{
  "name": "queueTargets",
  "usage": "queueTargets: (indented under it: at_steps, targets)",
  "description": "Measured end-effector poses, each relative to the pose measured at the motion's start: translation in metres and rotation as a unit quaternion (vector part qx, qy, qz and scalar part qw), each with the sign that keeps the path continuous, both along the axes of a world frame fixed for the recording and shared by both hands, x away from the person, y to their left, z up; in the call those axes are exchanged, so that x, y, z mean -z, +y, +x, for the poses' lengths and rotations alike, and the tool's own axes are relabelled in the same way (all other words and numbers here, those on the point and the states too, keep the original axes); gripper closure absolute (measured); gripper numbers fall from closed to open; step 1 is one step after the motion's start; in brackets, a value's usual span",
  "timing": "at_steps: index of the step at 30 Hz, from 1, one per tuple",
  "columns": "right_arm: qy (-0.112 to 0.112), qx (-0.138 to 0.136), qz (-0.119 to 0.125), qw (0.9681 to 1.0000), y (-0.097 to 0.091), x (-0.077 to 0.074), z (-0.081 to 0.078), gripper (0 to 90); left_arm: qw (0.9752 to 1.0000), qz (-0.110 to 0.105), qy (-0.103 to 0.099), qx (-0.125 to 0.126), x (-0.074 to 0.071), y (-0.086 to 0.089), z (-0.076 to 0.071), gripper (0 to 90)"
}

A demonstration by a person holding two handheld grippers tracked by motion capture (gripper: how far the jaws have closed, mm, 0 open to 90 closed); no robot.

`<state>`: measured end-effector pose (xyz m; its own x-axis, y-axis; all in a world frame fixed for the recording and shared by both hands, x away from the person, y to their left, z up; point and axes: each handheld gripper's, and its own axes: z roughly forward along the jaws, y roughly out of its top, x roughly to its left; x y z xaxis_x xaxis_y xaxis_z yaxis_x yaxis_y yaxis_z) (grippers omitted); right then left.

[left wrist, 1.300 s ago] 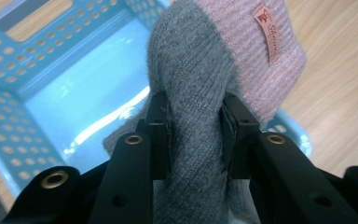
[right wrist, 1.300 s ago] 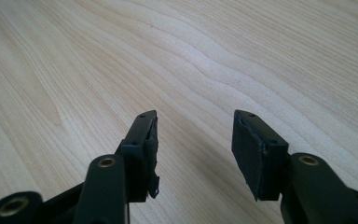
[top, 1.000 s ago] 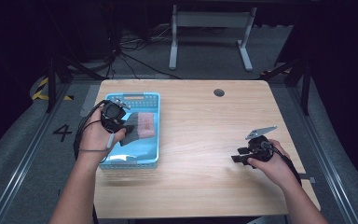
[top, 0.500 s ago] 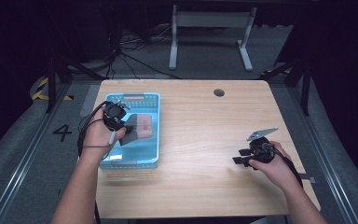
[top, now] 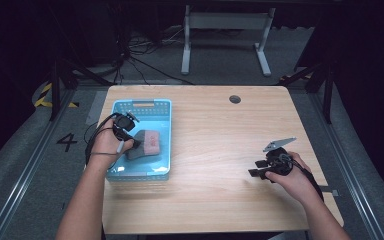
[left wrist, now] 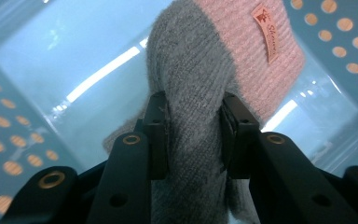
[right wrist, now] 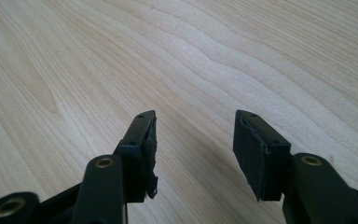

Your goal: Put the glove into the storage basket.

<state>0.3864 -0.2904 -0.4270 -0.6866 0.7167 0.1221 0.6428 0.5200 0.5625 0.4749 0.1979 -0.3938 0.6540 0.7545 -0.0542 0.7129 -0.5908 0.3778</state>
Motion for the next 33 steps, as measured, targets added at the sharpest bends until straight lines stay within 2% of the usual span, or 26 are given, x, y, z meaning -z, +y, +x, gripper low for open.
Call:
queueTargets:
  at_steps: [5, 8, 11, 16, 18, 20, 21, 22, 23, 24, 28, 33]
  targets:
    - [0.001, 0.0, -0.001, 1.0, 0.001, 0.001, 0.0, 49.9, 0.9997, -0.004, 0.01, 0.02, 0.006, -0.006, 0.004, 68.0]
    - [0.001, 0.0, -0.003, 1.0, 0.002, 0.002, 0.0, 49.8, 0.9996, 0.004, 0.012, 0.024, 0.01, -0.012, 0.007, 67.7]
    - [0.002, -0.002, -0.004, 1.0, 0.002, 0.003, -0.001, 49.8, 0.9995, 0.003, 0.012, 0.03, 0.013, -0.017, 0.011, 67.6]
    - [0.0, 0.001, -0.001, 1.0, -0.001, 0.001, -0.003, 49.7, 0.999, 0.023, 0.005, 0.039, 0.017, -0.023, 0.016, 66.0]
    - [-0.002, 0.002, 0.0, 1.0, -0.002, 0.001, -0.003, 49.7, 0.9985, 0.035, -0.01, 0.042, 0.019, -0.023, 0.018, 61.6]
    - [-0.003, 0.001, 0.0, 1.0, -0.002, 0.0, -0.003, 49.6, 0.9974, 0.05, -0.031, 0.041, 0.02, -0.024, 0.018, 50.7]
    - [-0.004, 0.0, 0.0, 1.0, -0.002, 0.0, -0.003, 49.6, 0.9968, 0.057, -0.039, 0.041, 0.021, -0.025, 0.018, 48.1]
    - [-0.003, 0.001, 0.0, 1.0, -0.002, 0.0, -0.004, 49.5, 0.9955, 0.064, -0.057, 0.041, 0.021, -0.025, 0.018, 47.2]
    - [-0.004, -0.001, -0.001, 1.0, -0.001, 0.0, -0.004, 49.4, 0.9947, 0.066, -0.067, 0.04, 0.021, -0.026, 0.018, 41.8]
    - [-0.005, -0.001, -0.001, 1.0, -0.001, 0.0, -0.004, 49.2, 0.9945, 0.066, -0.072, 0.038, 0.02, -0.026, 0.018, 39.1]
    - [-0.009, -0.004, 0.001, 1.0, 0.0, -0.001, -0.003, 48.7, 0.9944, 0.052, -0.085, 0.035, 0.013, -0.028, 0.015, 39.8]
    - [-0.012, -0.005, 0.003, 0.9999, 0.001, -0.005, -0.002, 48.6, 0.9941, 0.031, -0.099, 0.033, -0.001, -0.031, 0.0, 40.0]
